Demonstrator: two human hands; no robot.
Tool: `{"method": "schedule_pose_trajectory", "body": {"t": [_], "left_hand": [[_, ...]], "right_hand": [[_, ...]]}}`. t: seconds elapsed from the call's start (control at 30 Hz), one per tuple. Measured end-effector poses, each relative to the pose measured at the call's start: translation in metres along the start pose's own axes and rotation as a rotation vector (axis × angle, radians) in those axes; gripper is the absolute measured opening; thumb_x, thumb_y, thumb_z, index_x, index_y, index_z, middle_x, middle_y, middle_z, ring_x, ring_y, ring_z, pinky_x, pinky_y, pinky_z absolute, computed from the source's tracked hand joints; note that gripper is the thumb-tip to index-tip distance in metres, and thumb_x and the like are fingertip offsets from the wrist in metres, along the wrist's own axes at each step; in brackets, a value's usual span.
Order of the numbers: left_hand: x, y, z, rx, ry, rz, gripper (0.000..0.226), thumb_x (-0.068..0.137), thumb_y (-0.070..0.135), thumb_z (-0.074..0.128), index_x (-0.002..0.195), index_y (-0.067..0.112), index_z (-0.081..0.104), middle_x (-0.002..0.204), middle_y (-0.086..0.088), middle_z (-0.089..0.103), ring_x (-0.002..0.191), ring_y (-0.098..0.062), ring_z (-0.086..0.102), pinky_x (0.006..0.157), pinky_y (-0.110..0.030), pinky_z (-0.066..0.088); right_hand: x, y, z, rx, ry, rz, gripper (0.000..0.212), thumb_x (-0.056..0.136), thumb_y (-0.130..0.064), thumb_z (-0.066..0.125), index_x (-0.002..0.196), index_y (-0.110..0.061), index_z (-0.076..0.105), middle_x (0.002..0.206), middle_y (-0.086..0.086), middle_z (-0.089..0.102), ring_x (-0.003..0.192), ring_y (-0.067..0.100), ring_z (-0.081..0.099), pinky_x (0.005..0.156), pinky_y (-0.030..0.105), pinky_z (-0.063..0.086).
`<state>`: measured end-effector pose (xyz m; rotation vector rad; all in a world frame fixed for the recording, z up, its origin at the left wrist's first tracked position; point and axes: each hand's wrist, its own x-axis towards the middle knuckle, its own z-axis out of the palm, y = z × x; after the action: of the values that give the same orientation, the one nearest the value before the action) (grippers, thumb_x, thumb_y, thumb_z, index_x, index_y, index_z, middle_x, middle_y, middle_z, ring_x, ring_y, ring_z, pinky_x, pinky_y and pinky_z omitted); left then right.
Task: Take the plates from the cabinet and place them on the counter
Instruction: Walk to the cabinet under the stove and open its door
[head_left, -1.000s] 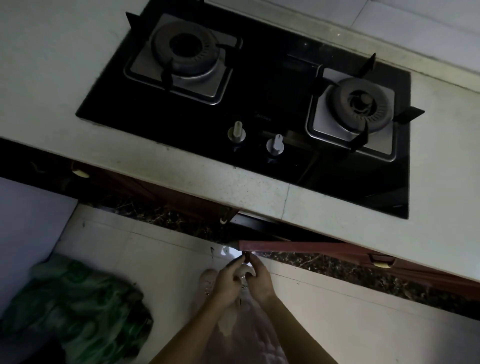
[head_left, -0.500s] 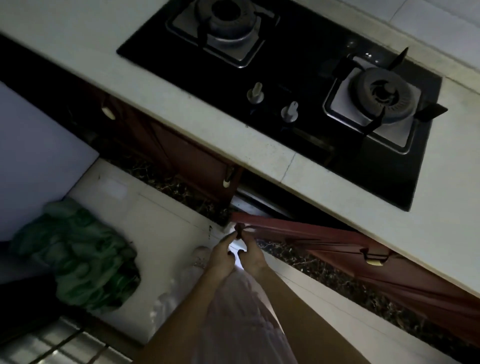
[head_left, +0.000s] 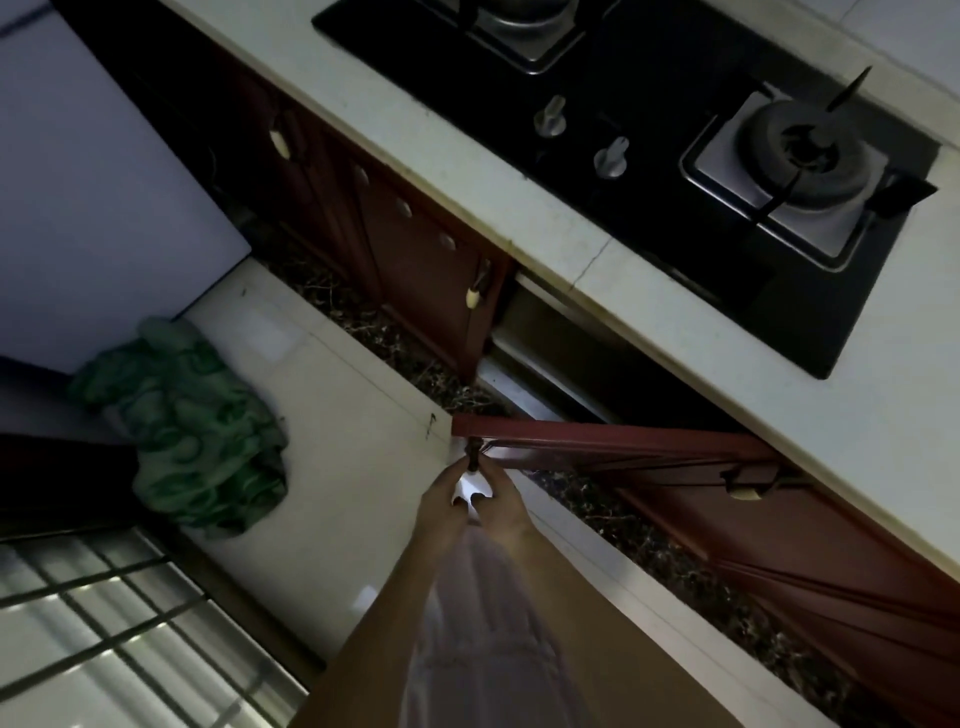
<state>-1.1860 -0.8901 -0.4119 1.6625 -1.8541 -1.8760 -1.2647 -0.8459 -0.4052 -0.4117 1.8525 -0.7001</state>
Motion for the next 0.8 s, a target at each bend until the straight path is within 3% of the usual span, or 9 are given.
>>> {"method": "schedule_pose_trajectory", "body": {"t": [0.1,0.17,0.33,0.43,0.6,0.7,0.8], "left_hand": [[-0.015,-0.013,0.005,0.01,-0.005,0.009,0.067,0.073,-0.006,0.039,0.137,0.013,0.043,0.14,-0.007,0.048,0.128,-0.02,0.045,0.099,-0.019,0.032],[-0.028,-0.022,0.011,-0.026,-0.007,0.007,0.067,0.076,-0.012,0.035,0.137,0.014,0.042,0.142,-0.006,0.047,0.13,-0.019,0.043,0.1,-0.017,0.029],[-0.058,-0.043,0.031,-0.033,-0.023,0.032,0.069,0.077,-0.018,0.033,0.14,0.011,0.038,0.148,-0.01,0.038,0.136,-0.022,0.035,0.112,-0.027,0.027],[-0.077,-0.054,0.043,-0.084,-0.013,0.01,0.064,0.08,-0.017,0.032,0.139,0.009,0.039,0.144,-0.011,0.042,0.134,-0.023,0.038,0.093,-0.001,0.032],[-0.103,-0.074,0.065,-0.105,-0.039,0.007,0.061,0.083,-0.016,0.031,0.138,0.009,0.04,0.145,-0.012,0.043,0.121,-0.015,0.046,0.079,0.006,0.033],[-0.118,-0.081,0.081,-0.096,-0.034,-0.012,0.064,0.082,-0.015,0.031,0.139,0.013,0.039,0.145,-0.009,0.043,0.128,-0.019,0.043,0.086,0.0,0.031],[-0.13,-0.086,0.093,-0.087,-0.049,-0.028,0.068,0.08,-0.017,0.03,0.14,0.014,0.038,0.146,-0.008,0.042,0.133,-0.02,0.04,0.096,-0.015,0.027]], "right_hand": [[-0.013,0.013,0.002,0.002,-0.017,-0.026,0.064,0.084,0.014,0.037,0.143,-0.011,0.031,0.147,0.009,0.038,0.136,0.022,0.036,0.113,0.036,0.031],[-0.025,0.025,0.003,-0.002,-0.038,-0.036,0.066,0.084,0.015,0.036,0.144,-0.011,0.026,0.149,0.009,0.035,0.137,0.022,0.033,0.114,0.038,0.03],[-0.053,0.056,0.008,-0.018,-0.043,-0.081,0.068,0.084,0.019,0.036,0.145,-0.006,0.02,0.152,0.012,0.028,0.14,0.024,0.028,0.114,0.028,0.024],[-0.071,0.074,0.01,-0.02,-0.027,-0.084,0.069,0.083,0.019,0.035,0.145,-0.009,0.024,0.152,0.009,0.029,0.14,0.022,0.028,0.111,0.024,0.026],[-0.097,0.103,0.006,-0.041,-0.008,-0.044,0.064,0.083,0.018,0.036,0.141,-0.009,0.033,0.147,0.012,0.038,0.136,0.023,0.035,0.109,0.025,0.029],[-0.109,0.118,0.0,-0.057,-0.007,-0.02,0.062,0.083,0.017,0.036,0.139,-0.009,0.036,0.144,0.011,0.042,0.134,0.022,0.038,0.109,0.026,0.03],[-0.116,0.129,-0.005,-0.048,-0.021,0.013,0.06,0.085,0.015,0.035,0.139,-0.011,0.037,0.144,0.009,0.042,0.135,0.022,0.037,0.11,0.028,0.031]]}}
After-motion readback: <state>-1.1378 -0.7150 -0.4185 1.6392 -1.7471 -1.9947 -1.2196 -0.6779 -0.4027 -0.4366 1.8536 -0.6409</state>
